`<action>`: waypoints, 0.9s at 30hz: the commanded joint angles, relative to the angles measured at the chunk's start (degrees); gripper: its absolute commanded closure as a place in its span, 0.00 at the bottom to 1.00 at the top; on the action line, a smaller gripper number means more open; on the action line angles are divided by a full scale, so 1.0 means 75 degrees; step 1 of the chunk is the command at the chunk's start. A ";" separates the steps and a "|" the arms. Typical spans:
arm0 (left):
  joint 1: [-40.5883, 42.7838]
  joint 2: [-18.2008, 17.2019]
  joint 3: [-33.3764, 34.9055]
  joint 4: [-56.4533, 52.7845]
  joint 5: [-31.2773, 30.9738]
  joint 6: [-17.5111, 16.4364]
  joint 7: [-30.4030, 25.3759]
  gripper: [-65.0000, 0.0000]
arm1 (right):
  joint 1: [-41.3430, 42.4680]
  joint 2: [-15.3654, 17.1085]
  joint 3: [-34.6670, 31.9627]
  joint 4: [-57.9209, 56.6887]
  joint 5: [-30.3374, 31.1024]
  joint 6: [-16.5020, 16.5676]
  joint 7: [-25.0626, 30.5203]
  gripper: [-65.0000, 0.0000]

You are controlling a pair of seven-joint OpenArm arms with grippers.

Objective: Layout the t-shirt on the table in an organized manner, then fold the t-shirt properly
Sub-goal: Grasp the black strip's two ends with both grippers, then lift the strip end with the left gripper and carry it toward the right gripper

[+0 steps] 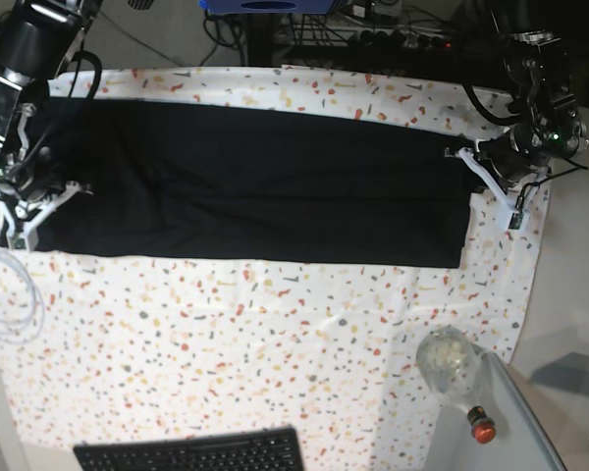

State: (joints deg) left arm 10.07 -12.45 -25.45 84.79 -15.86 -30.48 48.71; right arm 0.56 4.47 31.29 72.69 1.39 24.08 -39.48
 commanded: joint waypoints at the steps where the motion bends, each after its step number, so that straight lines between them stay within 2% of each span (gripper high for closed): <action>1: -0.0035 -0.0140 -0.0023 0.0304 -0.0095 -0.0044 -0.0112 1.00 | 0.0119 0.0055 0.0007 0.0266 0.0114 0.0031 0.0265 1.00; 5: 0.0129 -0.0151 -0.0140 0.0797 -0.0119 -0.0056 -0.0147 1.00 | -0.0139 -0.0203 0.0628 0.1544 0.0137 0.0078 0.0347 1.00; 8: 0.0082 -0.0093 -0.0820 0.0762 -0.0201 -0.0091 -0.0147 1.00 | -0.0233 -0.0473 0.0992 0.2493 0.0137 0.0078 0.0312 1.00; 10: 0.0012 -0.0116 -0.1090 0.0597 -0.0623 -0.0255 -0.0147 0.98 | -0.0420 -0.0473 0.0980 0.2880 0.0137 0.0078 0.0336 1.00; 12: 0.0000 -0.0163 -0.1277 0.0386 -0.1197 -0.0420 -0.0159 0.63 | -0.0490 -0.0473 0.0910 0.3138 0.0137 0.0078 0.0347 1.00; 14: -0.0035 -0.0304 -0.1418 0.0093 -0.1771 -0.0842 -0.0159 0.25 | -0.0490 -0.0473 0.0874 0.3267 0.0137 0.0078 0.0347 1.00; 16: -0.0246 -0.0386 -0.1406 -0.0317 -0.2100 -0.1269 -0.0171 0.00 | -0.0490 -0.0473 0.0828 0.3279 0.0137 0.0078 0.0347 1.00; 19: -0.0785 -0.0386 -0.1477 -0.1313 -0.2123 -0.1269 -0.0276 0.00 | -0.0444 -0.0473 0.0828 0.3208 0.0137 0.0078 0.0347 1.00; 23: -0.1149 -0.0351 -0.1406 -0.2392 -0.2123 -0.1269 -0.1108 0.00 | -0.0444 -0.0473 0.0828 0.3208 0.0137 0.0078 0.0347 1.00; 27: -0.1383 -0.0339 -0.1102 -0.3071 -0.2123 -0.1269 -0.1237 0.00 | -0.0444 -0.0449 0.0828 0.3208 0.0137 0.0078 0.0347 1.00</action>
State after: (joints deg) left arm 1.08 -14.11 -33.63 60.77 -30.24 -39.29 39.97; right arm -3.53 0.21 37.39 95.90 1.96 24.53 -38.11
